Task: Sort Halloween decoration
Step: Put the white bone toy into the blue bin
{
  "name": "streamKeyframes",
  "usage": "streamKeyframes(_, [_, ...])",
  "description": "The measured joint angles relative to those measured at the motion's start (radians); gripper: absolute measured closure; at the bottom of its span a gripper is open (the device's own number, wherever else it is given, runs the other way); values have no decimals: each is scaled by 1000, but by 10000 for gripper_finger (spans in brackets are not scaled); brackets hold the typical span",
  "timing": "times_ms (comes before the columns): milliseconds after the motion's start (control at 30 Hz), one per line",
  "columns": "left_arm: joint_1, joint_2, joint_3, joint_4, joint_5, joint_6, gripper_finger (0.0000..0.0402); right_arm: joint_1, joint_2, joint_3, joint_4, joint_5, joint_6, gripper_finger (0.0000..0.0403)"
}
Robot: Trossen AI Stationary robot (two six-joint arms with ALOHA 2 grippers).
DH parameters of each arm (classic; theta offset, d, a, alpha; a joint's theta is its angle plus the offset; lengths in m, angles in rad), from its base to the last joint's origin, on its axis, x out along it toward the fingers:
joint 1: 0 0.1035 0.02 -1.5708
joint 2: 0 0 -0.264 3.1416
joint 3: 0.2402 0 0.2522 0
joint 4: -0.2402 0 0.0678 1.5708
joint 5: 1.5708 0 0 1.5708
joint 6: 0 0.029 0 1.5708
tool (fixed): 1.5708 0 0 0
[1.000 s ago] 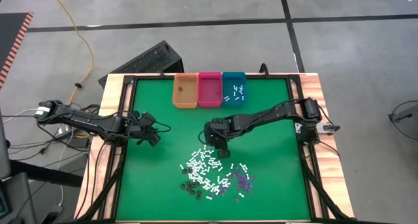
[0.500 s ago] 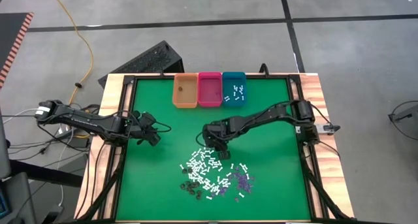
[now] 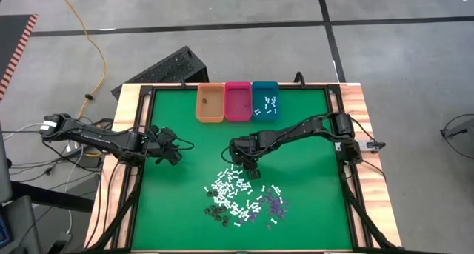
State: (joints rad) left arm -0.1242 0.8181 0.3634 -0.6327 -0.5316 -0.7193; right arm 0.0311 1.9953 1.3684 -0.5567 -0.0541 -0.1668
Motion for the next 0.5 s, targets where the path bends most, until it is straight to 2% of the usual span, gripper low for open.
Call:
streamKeyframes(233, [0,0,0,-1,0,0,223,-1,12,1,-4,0,1,259])
streamKeyframes(500, [0,0,0,0,0,0,223,-14,9,-1,-31,-1,1,330])
